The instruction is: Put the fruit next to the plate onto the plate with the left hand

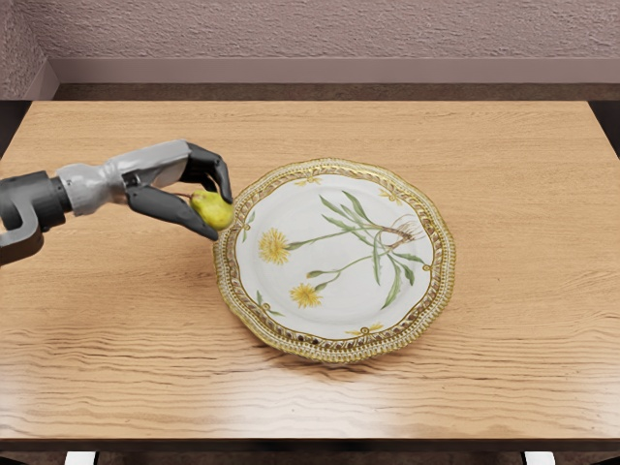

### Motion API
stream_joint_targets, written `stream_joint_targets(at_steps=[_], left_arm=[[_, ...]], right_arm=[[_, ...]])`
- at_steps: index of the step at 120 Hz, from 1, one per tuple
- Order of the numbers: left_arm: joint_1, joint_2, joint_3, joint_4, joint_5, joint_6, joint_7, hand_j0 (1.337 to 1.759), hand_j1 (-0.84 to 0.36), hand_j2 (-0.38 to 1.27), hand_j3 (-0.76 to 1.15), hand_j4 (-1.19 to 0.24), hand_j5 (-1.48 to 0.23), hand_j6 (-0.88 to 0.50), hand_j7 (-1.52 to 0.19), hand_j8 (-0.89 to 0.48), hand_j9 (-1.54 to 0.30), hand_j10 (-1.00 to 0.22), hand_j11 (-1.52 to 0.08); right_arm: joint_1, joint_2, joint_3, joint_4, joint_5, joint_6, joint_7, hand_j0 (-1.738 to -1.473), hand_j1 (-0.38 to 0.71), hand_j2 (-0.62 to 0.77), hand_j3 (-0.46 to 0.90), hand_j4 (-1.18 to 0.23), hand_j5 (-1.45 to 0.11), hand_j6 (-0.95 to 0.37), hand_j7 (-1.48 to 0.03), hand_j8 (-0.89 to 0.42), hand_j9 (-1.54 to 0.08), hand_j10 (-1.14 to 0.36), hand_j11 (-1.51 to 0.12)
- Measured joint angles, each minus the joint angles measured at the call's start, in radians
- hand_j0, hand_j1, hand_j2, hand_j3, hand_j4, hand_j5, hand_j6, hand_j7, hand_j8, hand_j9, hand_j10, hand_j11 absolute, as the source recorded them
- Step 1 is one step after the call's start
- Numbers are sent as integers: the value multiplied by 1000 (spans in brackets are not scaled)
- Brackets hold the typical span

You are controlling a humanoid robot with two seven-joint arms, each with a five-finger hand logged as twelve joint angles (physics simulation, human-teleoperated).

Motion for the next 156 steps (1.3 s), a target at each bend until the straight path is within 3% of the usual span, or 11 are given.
stream_joint_targets(at_steps=[46,65,91,100,124,150,156], left_arm=[[-122,-235,16,15,-24,-23,153,1654,-358,434,0,-748,-1091,-574,-1076,-414,-1055,-580,-1041],[-196,-338,68,60,-25,-21,173,1653,-354,429,0,-767,-1099,-604,-1096,-387,-1072,-571,-1064],[-249,-392,127,144,-26,-16,179,1653,-368,435,0,-757,-1089,-599,-1095,-384,-1058,-560,-1055],[-244,-395,134,156,-41,24,184,1654,-294,351,0,-652,-933,-608,-935,-393,-906,-580,-903],[-249,-395,130,160,-172,86,188,1657,84,137,0,-266,-377,-250,-378,-169,-367,-240,-366],[-246,-380,123,137,-206,70,189,1658,258,48,0,-93,-131,-87,-131,-59,-127,-84,-127],[-232,-321,119,109,-241,48,204,1658,278,38,0,-73,-102,-69,-102,-47,-99,-66,-99]], right_arm=[[0,0,-3,0,0,0,1,-1658,-310,-7,0,-33,-43,-33,-43,-33,-43,-33,-43],[-3,0,-4,0,0,0,1,-1658,-310,-7,0,-33,-43,-33,-43,-33,-43,-33,-43],[-1,0,-4,0,-1,0,1,-1658,-310,-7,0,-33,-43,-33,-43,-33,-43,-33,-43],[-1,0,-4,0,-1,0,1,-1658,-310,-7,0,-33,-43,-33,-43,-33,-43,-33,-43],[0,0,-4,1,-1,0,1,-1658,-310,-7,0,-33,-43,-33,-43,-33,-43,-33,-43],[0,0,-4,2,-1,0,0,-1658,-310,-7,0,-33,-43,-33,-43,-33,-43,-33,-43],[0,0,-4,3,-2,0,-1,-1658,-310,-7,0,-33,-43,-33,-43,-33,-43,-33,-43]])
